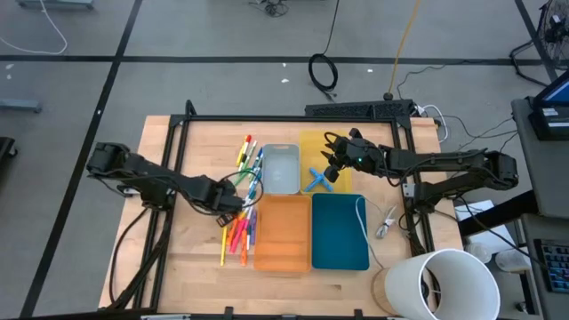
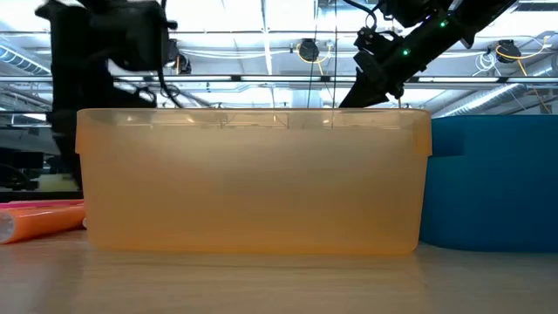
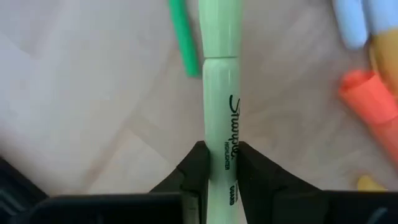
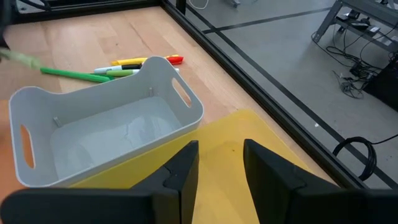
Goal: Pick & Place Markers
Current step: Put the green highlighter pen into the yellow bin
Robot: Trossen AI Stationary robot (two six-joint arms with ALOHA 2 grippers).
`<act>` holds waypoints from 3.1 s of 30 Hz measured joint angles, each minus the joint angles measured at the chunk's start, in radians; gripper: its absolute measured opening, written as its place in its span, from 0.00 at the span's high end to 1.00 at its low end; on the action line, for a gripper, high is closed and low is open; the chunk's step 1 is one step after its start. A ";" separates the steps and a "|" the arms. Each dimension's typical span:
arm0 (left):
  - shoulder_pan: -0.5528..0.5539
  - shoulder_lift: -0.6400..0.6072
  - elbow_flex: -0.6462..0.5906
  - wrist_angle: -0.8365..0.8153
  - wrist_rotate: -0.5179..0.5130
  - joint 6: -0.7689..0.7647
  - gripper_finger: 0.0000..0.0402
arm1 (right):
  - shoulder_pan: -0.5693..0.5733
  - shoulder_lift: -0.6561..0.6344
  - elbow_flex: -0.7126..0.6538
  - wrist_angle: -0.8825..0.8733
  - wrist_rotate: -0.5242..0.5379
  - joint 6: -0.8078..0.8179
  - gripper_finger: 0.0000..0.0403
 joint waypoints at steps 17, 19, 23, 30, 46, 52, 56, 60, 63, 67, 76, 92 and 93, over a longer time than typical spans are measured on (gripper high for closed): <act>0.108 -0.285 -0.026 0.390 -0.360 0.464 0.85 | 0.000 0.000 0.000 0.006 0.001 0.000 0.72; 0.162 -0.286 -0.057 0.539 -0.286 0.612 0.85 | 0.000 0.000 0.000 0.007 0.001 0.000 0.72; 0.280 -0.297 -0.117 0.887 -0.002 0.855 0.85 | 0.000 0.000 0.000 0.013 0.001 0.000 0.72; 0.406 -0.297 -0.159 1.276 0.427 0.994 0.85 | 0.000 0.028 -0.044 0.223 -0.011 -0.065 0.72; 0.451 -0.193 -0.159 1.500 0.612 1.012 0.85 | 0.059 0.266 -0.058 0.803 -0.236 -0.278 0.55; 0.451 -0.100 -0.159 1.588 0.612 1.001 0.85 | 0.116 0.282 -0.041 0.877 -0.271 -0.230 0.41; 0.445 -0.074 -0.159 1.640 0.613 0.992 0.85 | 0.142 0.282 -0.041 0.892 -0.321 -0.197 0.37; 0.424 -0.071 -0.158 1.683 0.612 0.976 0.85 | 0.147 0.282 -0.041 0.900 -0.340 -0.192 0.37; 0.398 -0.071 -0.142 1.672 0.613 0.984 0.85 | 0.146 0.283 -0.041 0.913 -0.340 -0.182 0.37; 0.373 -0.058 -0.114 1.674 0.605 1.005 0.85 | 0.150 0.283 -0.041 0.932 -0.346 -0.168 0.37; 0.392 0.074 -0.007 1.664 0.604 1.025 0.85 | 0.157 0.283 -0.024 0.916 -0.367 -0.158 0.38; 0.400 0.093 0.052 1.574 0.655 1.029 0.85 | 0.156 0.283 -0.024 0.876 -0.367 -0.185 0.49; 0.400 0.093 0.052 1.572 0.655 1.028 0.85 | 0.157 0.283 -0.024 0.876 -0.367 -0.185 0.52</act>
